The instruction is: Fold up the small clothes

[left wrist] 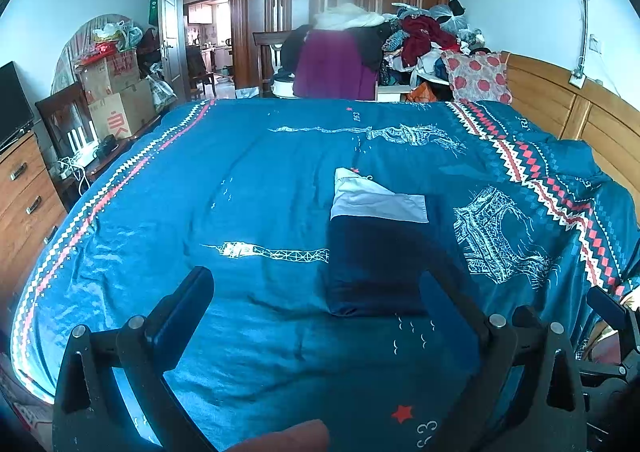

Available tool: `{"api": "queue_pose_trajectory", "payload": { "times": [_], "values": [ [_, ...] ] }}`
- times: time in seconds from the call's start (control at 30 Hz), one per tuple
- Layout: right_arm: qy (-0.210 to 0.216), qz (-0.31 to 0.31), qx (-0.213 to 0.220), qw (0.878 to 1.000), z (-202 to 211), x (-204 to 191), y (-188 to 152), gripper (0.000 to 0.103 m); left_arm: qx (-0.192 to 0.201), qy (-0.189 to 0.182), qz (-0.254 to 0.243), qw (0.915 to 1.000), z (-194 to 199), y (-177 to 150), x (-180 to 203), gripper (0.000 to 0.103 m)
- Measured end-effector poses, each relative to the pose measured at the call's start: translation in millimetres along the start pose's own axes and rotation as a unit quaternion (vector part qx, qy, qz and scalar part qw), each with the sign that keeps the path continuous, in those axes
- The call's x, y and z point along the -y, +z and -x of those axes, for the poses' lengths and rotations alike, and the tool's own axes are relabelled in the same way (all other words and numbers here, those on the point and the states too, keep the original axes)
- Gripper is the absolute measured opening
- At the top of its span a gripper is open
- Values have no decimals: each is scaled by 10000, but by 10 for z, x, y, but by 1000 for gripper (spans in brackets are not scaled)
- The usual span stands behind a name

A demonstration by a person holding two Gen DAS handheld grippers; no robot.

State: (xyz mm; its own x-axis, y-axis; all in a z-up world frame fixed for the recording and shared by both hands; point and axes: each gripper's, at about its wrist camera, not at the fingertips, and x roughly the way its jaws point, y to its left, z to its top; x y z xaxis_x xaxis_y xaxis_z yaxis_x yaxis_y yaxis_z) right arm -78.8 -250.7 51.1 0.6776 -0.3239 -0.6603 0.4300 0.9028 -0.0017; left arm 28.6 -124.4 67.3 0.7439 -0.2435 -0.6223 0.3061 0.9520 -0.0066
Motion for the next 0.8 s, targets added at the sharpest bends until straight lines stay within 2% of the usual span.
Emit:
{"api": "queue_pose_trajectory", "payload": {
  "times": [0.8],
  "values": [
    [14,-44,-62,10000,-33,-2,-4,103,-136,-11,-35,9999,-93,-37,21,103]
  ]
}}
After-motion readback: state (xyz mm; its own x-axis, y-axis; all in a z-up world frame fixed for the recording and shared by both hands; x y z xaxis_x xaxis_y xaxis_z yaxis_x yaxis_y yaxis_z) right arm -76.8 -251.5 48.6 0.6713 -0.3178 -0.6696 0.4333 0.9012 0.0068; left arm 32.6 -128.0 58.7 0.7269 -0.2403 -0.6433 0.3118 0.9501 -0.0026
